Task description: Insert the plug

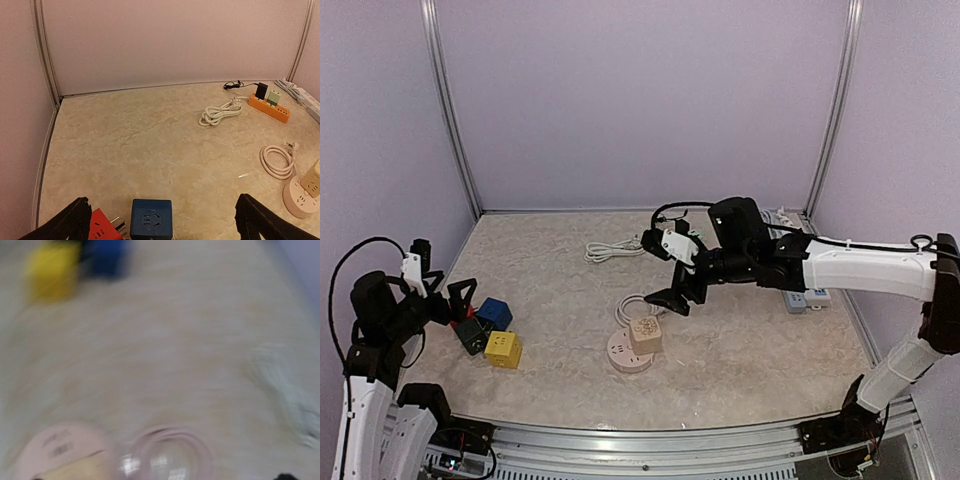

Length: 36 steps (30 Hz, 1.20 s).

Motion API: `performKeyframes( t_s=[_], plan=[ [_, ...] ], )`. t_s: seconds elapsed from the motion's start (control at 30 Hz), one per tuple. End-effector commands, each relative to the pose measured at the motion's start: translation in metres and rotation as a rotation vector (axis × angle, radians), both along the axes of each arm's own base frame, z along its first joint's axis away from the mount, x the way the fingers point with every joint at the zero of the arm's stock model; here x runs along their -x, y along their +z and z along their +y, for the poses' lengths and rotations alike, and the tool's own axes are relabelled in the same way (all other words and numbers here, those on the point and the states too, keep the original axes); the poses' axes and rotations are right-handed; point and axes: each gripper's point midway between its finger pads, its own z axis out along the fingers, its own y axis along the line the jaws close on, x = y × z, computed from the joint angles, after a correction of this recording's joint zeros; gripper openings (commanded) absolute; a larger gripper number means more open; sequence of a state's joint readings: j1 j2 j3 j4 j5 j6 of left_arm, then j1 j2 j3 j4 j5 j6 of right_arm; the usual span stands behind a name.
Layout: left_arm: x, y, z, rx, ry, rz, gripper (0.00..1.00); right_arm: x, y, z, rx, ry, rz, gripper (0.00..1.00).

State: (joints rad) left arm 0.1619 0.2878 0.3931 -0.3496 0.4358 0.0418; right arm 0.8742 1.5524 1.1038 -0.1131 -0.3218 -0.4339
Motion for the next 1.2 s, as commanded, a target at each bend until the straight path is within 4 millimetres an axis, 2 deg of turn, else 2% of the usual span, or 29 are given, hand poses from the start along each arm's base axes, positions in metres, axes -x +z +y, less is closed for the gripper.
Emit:
performKeyframes(
  t_s=[0.0, 0.07, 0.17, 0.23, 0.37, 0.47, 0.53, 0.57, 0.63, 0.7, 0.9, 1.1, 1.17],
  plan=[
    [-0.003, 0.012, 0.011, -0.014, 0.064, -0.032, 0.99, -0.063, 0.058, -0.040, -0.196, -0.476, 0.011, 1.00],
    [-0.005, 0.026, 0.017, -0.017, 0.101, -0.053, 0.99, -0.081, 0.056, -0.065, -0.184, -0.609, 0.099, 1.00],
    [-0.007, 0.050, 0.018, -0.022, 0.109, -0.073, 0.99, -0.108, 0.039, -0.101, -0.154, -0.812, 0.244, 1.00],
    [-0.007, 0.069, 0.018, -0.036, 0.107, -0.076, 0.99, -0.122, 0.026, -0.126, -0.108, -0.942, 0.267, 1.00],
    [-0.003, 0.089, 0.017, -0.137, 0.083, 0.002, 0.99, -0.139, 0.008, -0.175, -0.074, -1.155, 0.269, 0.99],
    [-0.001, 0.088, 0.025, -0.264, 0.070, 0.154, 0.99, -0.151, -0.009, -0.221, -0.014, -1.322, 0.264, 0.98],
    [-0.002, 0.082, 0.035, -0.317, 0.086, 0.294, 0.99, -0.156, -0.030, -0.256, 0.111, -1.438, 0.253, 0.94],
    [-0.003, 0.079, 0.040, -0.339, 0.093, 0.363, 0.99, -0.156, -0.043, -0.265, 0.169, -1.455, 0.281, 0.90],
    [-0.005, 0.071, 0.047, -0.367, 0.091, 0.478, 0.99, -0.153, -0.061, -0.257, 0.243, -1.388, 0.366, 0.74],
    [-0.006, 0.065, 0.048, -0.394, 0.067, 0.535, 0.99, -0.141, -0.082, -0.233, 0.290, -1.260, 0.453, 0.70],
    [0.003, 0.031, 0.040, -0.459, -0.023, 0.554, 0.99, -0.087, -0.131, -0.172, 0.444, -0.980, 0.594, 0.62],
    [0.018, 0.005, 0.028, -0.469, -0.087, 0.587, 0.99, -0.026, -0.152, -0.109, 0.459, -0.773, 0.716, 0.60],
    [0.022, 0.001, 0.026, -0.472, -0.103, 0.589, 0.99, -0.002, -0.159, -0.097, 0.476, -0.725, 0.750, 0.60]
  ],
)
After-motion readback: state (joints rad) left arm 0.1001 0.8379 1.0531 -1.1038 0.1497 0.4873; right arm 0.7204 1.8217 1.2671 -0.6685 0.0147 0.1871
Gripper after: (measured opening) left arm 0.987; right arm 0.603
